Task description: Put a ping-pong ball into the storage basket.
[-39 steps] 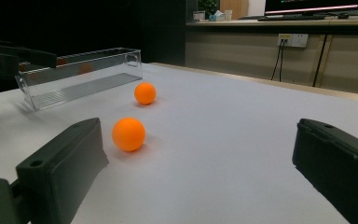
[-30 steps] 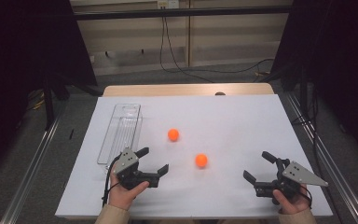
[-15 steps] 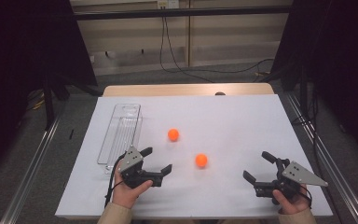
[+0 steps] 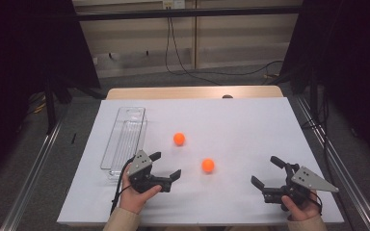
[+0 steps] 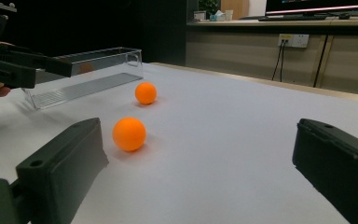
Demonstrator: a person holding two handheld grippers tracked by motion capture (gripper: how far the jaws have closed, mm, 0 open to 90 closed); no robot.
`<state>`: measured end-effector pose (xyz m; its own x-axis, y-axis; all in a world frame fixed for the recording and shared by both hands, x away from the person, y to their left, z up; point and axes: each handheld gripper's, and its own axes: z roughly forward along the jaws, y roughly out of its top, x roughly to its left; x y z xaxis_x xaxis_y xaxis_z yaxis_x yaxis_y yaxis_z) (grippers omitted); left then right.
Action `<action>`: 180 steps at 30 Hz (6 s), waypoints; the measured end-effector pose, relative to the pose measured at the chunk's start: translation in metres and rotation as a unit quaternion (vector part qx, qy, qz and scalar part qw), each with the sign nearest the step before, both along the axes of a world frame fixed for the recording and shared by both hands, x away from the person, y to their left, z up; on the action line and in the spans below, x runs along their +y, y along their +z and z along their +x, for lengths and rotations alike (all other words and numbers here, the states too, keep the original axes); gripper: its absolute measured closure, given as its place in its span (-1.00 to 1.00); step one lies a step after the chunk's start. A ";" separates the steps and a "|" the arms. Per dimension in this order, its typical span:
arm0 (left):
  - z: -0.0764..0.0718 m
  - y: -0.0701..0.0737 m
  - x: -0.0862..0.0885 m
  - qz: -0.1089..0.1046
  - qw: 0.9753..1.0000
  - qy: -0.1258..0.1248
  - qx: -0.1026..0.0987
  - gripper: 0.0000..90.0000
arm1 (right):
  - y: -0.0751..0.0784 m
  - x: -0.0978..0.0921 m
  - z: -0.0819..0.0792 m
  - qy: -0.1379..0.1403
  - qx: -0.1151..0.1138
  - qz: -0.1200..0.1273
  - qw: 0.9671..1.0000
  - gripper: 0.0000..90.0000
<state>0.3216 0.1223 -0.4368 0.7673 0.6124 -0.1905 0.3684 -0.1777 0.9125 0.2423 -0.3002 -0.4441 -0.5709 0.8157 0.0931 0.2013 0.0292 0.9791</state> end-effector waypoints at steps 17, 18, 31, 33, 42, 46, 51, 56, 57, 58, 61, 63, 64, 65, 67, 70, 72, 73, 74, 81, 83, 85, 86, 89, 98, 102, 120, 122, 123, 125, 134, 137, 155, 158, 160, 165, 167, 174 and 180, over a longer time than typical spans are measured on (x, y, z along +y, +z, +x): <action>0.003 -0.002 -0.011 0.009 1.000 -0.012 0.008 -0.94 | 0.000 0.000 0.000 0.000 -0.002 -0.001 1.000 -0.96; 0.003 -0.003 -0.012 0.008 1.000 -0.012 0.008 -0.94 | 0.000 0.000 0.000 0.000 -0.002 -0.001 1.000 -0.96; 0.006 -0.005 -0.021 0.018 1.000 -0.021 0.015 -0.94 | 0.000 0.000 0.000 0.000 -0.002 -0.002 1.000 -0.96; 0.006 -0.005 -0.022 0.021 0.999 -0.022 0.014 -0.94 | 0.000 0.000 0.000 0.000 -0.002 -0.002 1.000 -0.96; 0.009 -0.006 -0.028 0.023 0.999 -0.029 0.019 -0.93 | 0.000 0.000 0.000 0.001 -0.002 -0.003 1.000 -0.96; 0.009 -0.007 -0.032 0.024 0.999 -0.033 0.023 -0.92 | 0.001 0.001 0.000 0.001 -0.001 -0.002 1.000 -0.96; 0.011 -0.008 -0.035 0.027 0.999 -0.033 0.025 -0.93 | 0.000 0.000 0.000 0.001 -0.002 -0.002 1.000 -0.96; 0.012 -0.008 -0.039 0.024 0.999 -0.034 0.026 -0.93 | 0.000 0.000 0.000 0.002 -0.002 -0.002 1.000 -0.96; 0.012 -0.008 -0.039 0.026 0.999 -0.035 0.025 -0.93 | 0.000 0.000 0.000 0.002 -0.002 -0.002 1.000 -0.96; 0.013 -0.008 -0.040 0.028 0.999 -0.036 0.026 -0.93 | 0.000 0.000 0.000 0.002 -0.002 -0.002 1.000 -0.96; 0.013 -0.008 -0.042 0.033 0.998 -0.035 0.027 -0.93 | 0.000 0.001 0.000 0.002 -0.002 -0.001 1.000 -0.96; 0.013 -0.008 -0.043 0.033 0.998 -0.036 0.029 -0.92 | 0.000 0.001 0.000 0.002 -0.002 -0.001 1.000 -0.96; 0.014 -0.008 -0.043 0.031 0.998 -0.037 0.028 -0.92 | 0.000 0.001 0.000 0.002 -0.002 -0.002 1.000 -0.96; 0.014 -0.008 -0.044 0.034 0.998 -0.037 0.028 -0.92 | 0.000 0.001 0.000 0.002 -0.002 -0.002 1.000 -0.96; 0.014 -0.008 -0.045 0.035 0.998 -0.038 0.029 -0.92 | 0.000 0.001 0.000 0.002 -0.001 -0.001 1.000 -0.96; 0.015 -0.009 -0.046 0.037 0.998 -0.039 0.032 -0.92 | 0.000 0.001 0.000 0.002 -0.002 -0.001 1.000 -0.96; 0.015 -0.010 -0.047 0.037 0.998 -0.039 0.034 -0.92 | 0.000 0.001 0.000 0.003 -0.001 -0.002 1.000 -0.96; 0.015 -0.010 -0.047 0.037 0.998 -0.039 0.035 -0.92 | 0.000 0.001 0.000 0.002 -0.002 -0.002 1.000 -0.96; 0.016 -0.010 -0.048 0.036 0.998 -0.038 0.035 -0.92 | 0.000 0.001 0.000 0.002 -0.002 -0.001 1.000 -0.96; 0.017 -0.011 -0.051 0.041 0.998 -0.039 0.039 -0.92 | 0.000 0.001 0.000 0.003 -0.002 -0.002 1.000 -0.96; 0.017 -0.011 -0.052 0.042 0.997 -0.042 0.039 -0.91 | 0.000 0.001 0.000 0.004 -0.001 -0.001 1.000 -0.96; 0.017 -0.011 -0.053 0.044 0.997 -0.042 0.040 -0.91 | 0.000 0.001 0.000 0.004 -0.002 -0.001 1.000 -0.96; 0.017 -0.011 -0.054 0.046 0.997 -0.044 0.038 -0.91 | 0.000 0.001 0.000 0.004 -0.002 -0.001 1.000 -0.96; 0.018 -0.011 -0.055 0.049 0.997 -0.046 0.039 -0.91 | 0.000 0.001 0.000 0.003 -0.002 -0.001 1.000 -0.96; 0.020 -0.010 -0.060 0.057 0.997 -0.044 0.042 -0.91 | 0.000 0.001 0.000 0.003 -0.002 -0.001 1.000 -0.96; 0.020 -0.010 -0.062 0.058 0.996 -0.046 0.043 -0.91 | 0.000 0.001 0.000 0.003 -0.001 -0.001 1.000 -0.96; 0.024 -0.011 -0.072 0.077 0.995 -0.052 0.046 -0.91 | 0.000 0.001 0.000 0.004 -0.002 -0.001 1.000 -0.96; 0.024 -0.011 -0.073 0.075 0.995 -0.050 0.047 -0.91 | 0.000 0.001 0.000 0.004 -0.002 -0.001 1.000 -0.96; 0.024 -0.012 -0.073 0.073 0.995 -0.049 0.049 -0.91 | 0.000 0.001 0.000 0.003 -0.002 0.000 1.000 -0.96; 0.025 -0.012 -0.073 0.076 0.995 -0.050 0.048 -0.91 | 0.000 0.001 0.000 0.003 -0.002 -0.001 1.000 -0.96; 0.026 -0.013 -0.076 0.079 0.994 -0.049 0.054 -0.90 | 0.000 0.001 0.000 0.003 -0.002 -0.001 1.000 -0.96; 0.026 -0.013 -0.076 0.080 0.994 -0.048 0.055 -0.90 | 0.000 0.001 0.000 0.003 -0.002 0.000 1.000 -0.96; 0.028 -0.014 -0.085 0.091 0.992 -0.055 0.062 -0.90 | 0.000 0.000 0.000 0.003 -0.003 0.000 1.000 -0.96; 0.029 -0.014 -0.087 0.095 0.992 -0.052 0.063 -0.90 | 0.001 0.000 0.000 0.003 -0.003 0.000 1.000 -0.96; 0.029 -0.014 -0.088 0.099 0.992 -0.052 0.063 -0.89 | 0.000 0.001 0.001 0.003 -0.003 0.000 1.000 -0.96; 0.030 -0.016 -0.091 0.105 0.991 -0.052 0.067 -0.88 | 0.000 0.000 0.001 0.002 -0.003 0.000 1.000 -0.96; 0.030 -0.016 -0.091 0.107 0.991 -0.052 0.067 -0.88 | 0.000 0.000 0.001 0.002 -0.003 0.001 1.000 -0.96; 0.031 -0.016 -0.095 0.109 0.990 -0.058 0.069 -0.87 | 0.000 0.000 0.001 0.003 -0.003 0.000 1.000 -0.96; 0.032 -0.017 -0.098 0.115 0.989 -0.059 0.071 -0.87 | 0.000 0.000 0.001 0.003 -0.003 0.001 1.000 -0.96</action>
<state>0.3532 0.0243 -0.4540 0.8113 0.5603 -0.1668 0.4538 -0.4237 0.7839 0.2430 -0.2998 -0.4437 -0.5756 0.8127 0.0909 0.1954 0.0287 0.9803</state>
